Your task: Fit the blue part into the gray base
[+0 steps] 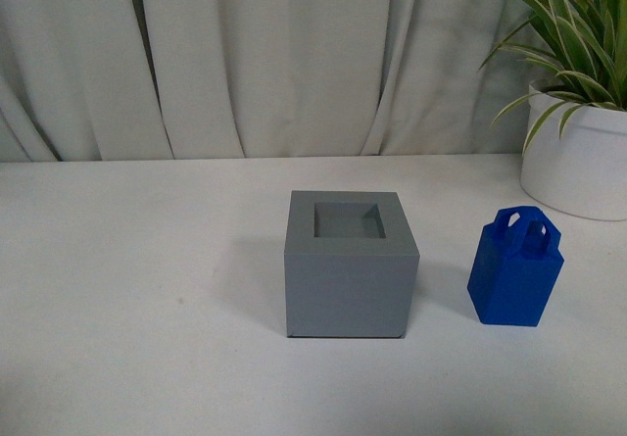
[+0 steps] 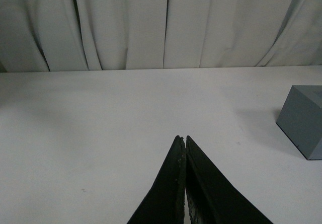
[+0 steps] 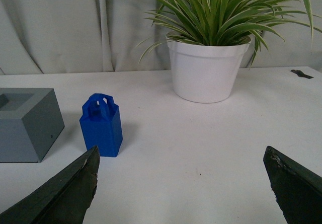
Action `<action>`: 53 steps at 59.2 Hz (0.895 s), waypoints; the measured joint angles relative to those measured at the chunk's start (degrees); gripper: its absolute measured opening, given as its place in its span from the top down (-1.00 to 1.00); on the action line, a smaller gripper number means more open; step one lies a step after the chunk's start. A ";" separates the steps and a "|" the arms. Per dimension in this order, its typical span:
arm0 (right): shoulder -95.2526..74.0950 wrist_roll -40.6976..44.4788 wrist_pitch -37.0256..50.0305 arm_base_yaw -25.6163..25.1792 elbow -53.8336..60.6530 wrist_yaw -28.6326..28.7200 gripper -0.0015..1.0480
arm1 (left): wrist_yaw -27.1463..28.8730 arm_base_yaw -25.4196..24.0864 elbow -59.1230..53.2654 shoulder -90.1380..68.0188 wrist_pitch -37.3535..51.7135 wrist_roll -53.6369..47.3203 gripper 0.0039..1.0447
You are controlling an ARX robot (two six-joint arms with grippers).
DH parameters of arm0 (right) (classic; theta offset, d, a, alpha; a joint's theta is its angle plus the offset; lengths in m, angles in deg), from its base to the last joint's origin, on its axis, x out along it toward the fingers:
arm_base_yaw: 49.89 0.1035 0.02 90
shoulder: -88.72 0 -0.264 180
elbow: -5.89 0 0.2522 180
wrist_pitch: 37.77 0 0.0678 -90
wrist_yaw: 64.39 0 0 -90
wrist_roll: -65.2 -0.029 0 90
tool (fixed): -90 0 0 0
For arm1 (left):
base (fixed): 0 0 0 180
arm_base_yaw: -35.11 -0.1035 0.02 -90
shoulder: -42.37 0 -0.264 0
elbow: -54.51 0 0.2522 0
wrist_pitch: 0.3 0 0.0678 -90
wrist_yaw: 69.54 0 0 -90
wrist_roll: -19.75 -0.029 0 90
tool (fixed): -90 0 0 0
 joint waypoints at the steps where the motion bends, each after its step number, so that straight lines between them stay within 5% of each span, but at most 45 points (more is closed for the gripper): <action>1: 0.00 0.00 0.00 0.00 0.00 0.00 -0.83 | 0.00 0.00 0.00 0.00 0.00 0.00 0.93; 50: -0.02 0.00 0.00 0.00 0.00 0.04 -0.83 | 0.00 0.00 0.00 0.00 0.00 -0.02 0.93; 53: -1.36 2.03 -1.81 -2.25 -0.68 7.58 -0.83 | 0.02 0.00 0.00 0.00 0.00 0.00 0.93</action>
